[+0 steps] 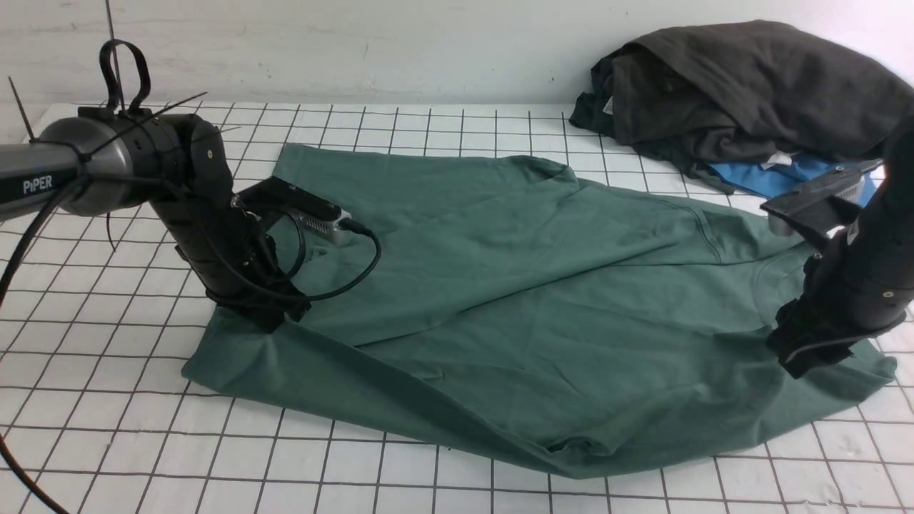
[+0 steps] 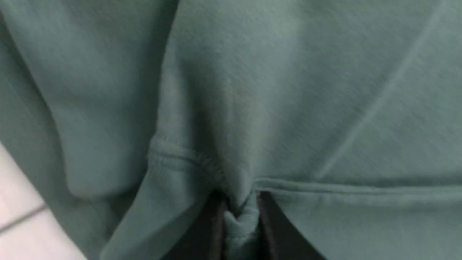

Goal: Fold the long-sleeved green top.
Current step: Use both arms to drag the lower edge of the fabric forward and fold it over the upper edge

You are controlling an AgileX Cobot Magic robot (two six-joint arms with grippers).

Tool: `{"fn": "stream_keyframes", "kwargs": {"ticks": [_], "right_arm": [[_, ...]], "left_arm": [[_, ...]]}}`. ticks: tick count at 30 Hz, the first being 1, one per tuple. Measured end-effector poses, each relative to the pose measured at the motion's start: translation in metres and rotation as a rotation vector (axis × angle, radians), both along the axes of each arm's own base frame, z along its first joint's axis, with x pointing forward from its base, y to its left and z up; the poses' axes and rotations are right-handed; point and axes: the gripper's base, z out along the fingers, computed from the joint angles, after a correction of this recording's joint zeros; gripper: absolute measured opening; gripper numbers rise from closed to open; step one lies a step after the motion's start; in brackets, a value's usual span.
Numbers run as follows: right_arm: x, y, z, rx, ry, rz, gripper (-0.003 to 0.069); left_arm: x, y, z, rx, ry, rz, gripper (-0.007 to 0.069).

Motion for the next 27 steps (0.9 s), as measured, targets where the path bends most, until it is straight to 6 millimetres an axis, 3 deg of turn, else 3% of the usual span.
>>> {"fn": "stream_keyframes", "kwargs": {"ticks": [9,11,21,27], "right_arm": [[0.006,-0.002,-0.012,-0.063,0.007,0.180,0.0337],[0.008,-0.001,-0.014,-0.058,0.006,0.181,0.0339],[0.014,0.006,-0.020,0.051,-0.032,0.019,0.0339],[0.013,0.006,-0.021,0.076,-0.025,-0.105,0.0339]], "left_arm": [[-0.021,0.001,0.086,-0.035,-0.192,-0.003,0.0036],[-0.021,0.001,0.093,-0.043,-0.227,0.002,0.0036],[-0.018,0.000,0.079,-0.040,-0.189,0.002,0.0062],[-0.015,0.000,0.068,-0.034,-0.156,0.001,0.0244]]}}
